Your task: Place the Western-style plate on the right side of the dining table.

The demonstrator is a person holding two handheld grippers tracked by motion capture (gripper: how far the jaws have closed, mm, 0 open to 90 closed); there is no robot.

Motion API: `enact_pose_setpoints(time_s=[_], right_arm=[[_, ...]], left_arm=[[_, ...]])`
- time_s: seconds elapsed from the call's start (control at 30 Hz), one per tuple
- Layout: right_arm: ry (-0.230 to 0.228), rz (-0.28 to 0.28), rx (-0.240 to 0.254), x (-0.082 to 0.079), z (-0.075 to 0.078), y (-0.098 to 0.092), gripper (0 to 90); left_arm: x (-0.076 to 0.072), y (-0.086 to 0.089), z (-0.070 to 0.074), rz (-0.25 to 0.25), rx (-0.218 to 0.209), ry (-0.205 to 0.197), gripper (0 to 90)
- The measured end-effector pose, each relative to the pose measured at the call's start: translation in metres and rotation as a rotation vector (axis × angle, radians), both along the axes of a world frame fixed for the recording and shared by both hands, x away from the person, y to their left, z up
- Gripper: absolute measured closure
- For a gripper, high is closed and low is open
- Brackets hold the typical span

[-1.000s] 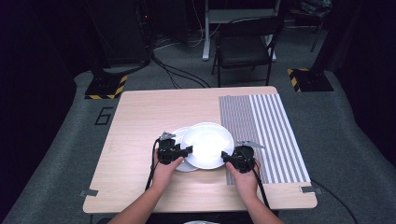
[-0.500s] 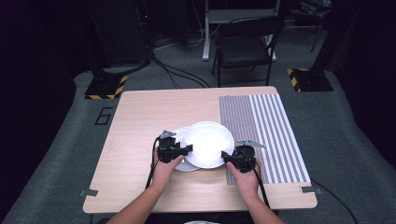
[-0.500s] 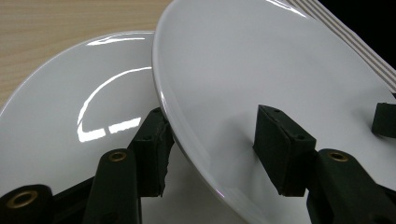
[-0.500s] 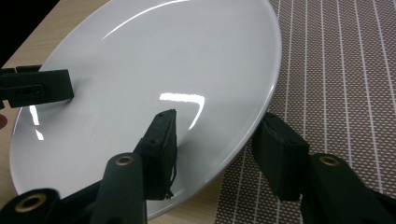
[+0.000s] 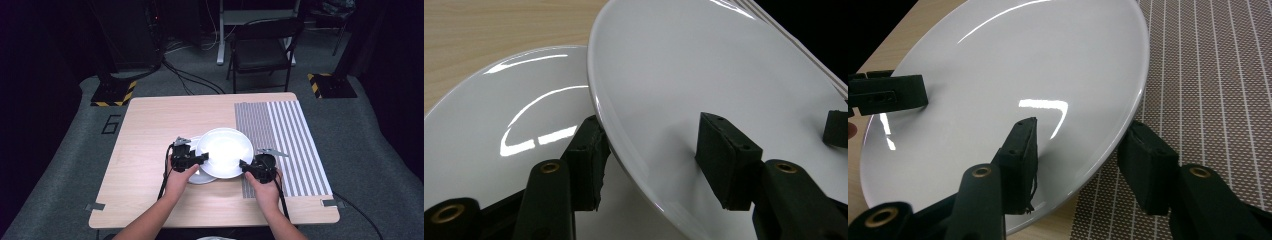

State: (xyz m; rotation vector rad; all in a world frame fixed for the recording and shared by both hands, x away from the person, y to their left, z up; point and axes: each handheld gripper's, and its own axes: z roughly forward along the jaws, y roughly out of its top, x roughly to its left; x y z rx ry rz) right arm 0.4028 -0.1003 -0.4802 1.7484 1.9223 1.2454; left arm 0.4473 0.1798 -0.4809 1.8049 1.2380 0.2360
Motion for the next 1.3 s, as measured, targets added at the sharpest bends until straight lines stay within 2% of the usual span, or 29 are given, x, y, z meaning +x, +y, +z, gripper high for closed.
enact_pose_setpoints(time_s=[0.5,1.3], right_arm=[[-0.007,-0.019,0.006,0.000,0.004,-0.007,50.6],[-0.030,-0.071,0.008,-0.007,0.008,-0.023,50.6]], left_arm=[[0.005,-0.009,0.004,-0.011,-0.002,-0.001,46.7],[0.012,-0.027,0.009,-0.060,-0.003,-0.007,46.7]])
